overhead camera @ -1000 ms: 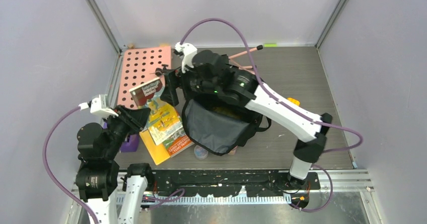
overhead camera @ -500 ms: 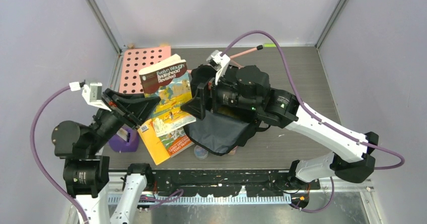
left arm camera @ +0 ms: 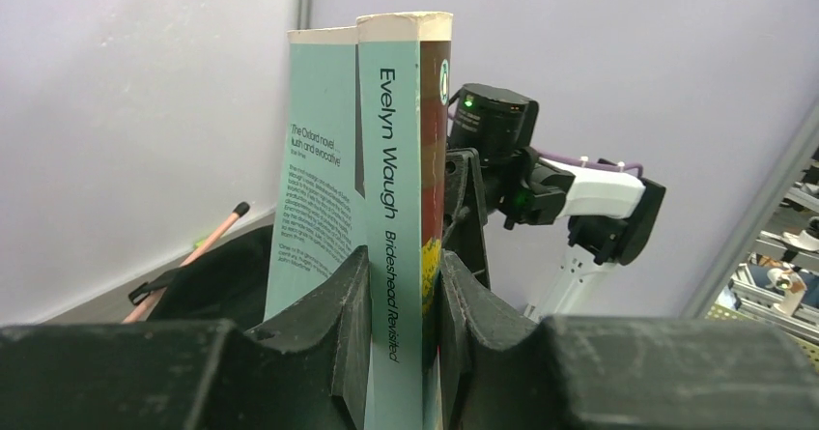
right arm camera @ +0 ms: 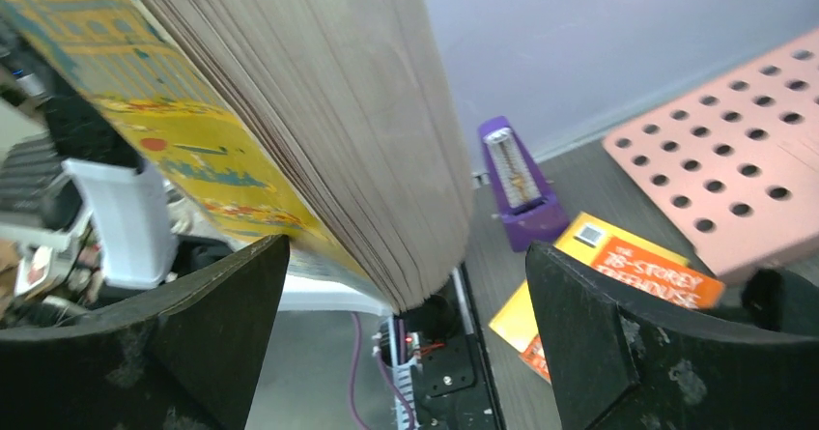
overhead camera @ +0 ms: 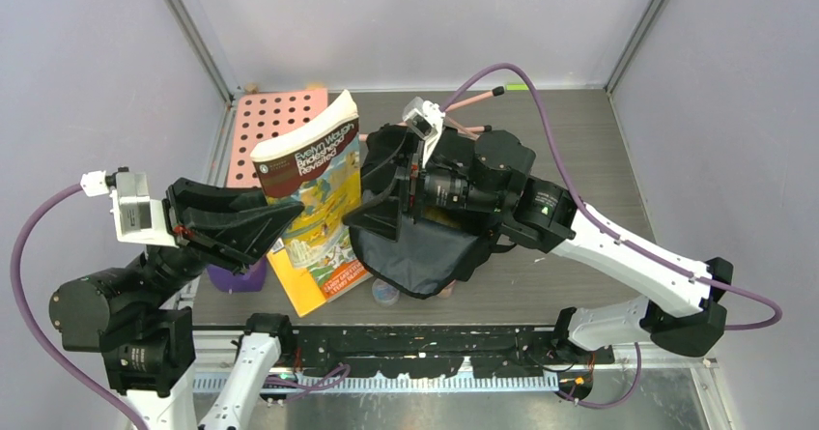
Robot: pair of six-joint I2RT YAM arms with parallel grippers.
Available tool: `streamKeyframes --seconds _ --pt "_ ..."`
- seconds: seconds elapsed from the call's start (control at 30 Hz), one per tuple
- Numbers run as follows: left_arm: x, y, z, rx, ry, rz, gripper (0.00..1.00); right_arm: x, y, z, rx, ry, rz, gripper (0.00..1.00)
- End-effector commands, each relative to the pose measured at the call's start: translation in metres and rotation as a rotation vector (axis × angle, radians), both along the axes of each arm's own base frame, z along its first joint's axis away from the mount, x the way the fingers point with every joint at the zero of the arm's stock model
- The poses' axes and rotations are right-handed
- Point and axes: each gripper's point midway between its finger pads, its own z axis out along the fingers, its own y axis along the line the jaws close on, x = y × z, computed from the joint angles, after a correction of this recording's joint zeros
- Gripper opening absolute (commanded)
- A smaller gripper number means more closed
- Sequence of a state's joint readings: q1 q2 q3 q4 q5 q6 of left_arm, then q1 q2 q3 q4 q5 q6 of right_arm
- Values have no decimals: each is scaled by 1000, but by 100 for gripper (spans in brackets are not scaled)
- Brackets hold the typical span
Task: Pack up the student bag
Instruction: Pick up the book from the center of the board.
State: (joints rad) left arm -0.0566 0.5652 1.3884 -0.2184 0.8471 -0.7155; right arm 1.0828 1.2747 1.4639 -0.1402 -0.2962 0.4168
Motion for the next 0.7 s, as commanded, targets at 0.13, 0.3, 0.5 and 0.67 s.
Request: streamKeyframes --seconds 0.13,0.3,0.5,0.67 --pt "-27 -5 34 -15 -154 -75 0 -42 2 58 152 -181 247 100" --pt "-27 -7 33 -15 -153 -99 0 -50 -1 73 189 -242 287 100" --pt "-35 -12 36 -18 -162 -179 0 -40 -4 79 202 -293 217 99" --pt "-27 -13 28 -14 -132 -178 0 -50 -11 90 243 -330 250 100"
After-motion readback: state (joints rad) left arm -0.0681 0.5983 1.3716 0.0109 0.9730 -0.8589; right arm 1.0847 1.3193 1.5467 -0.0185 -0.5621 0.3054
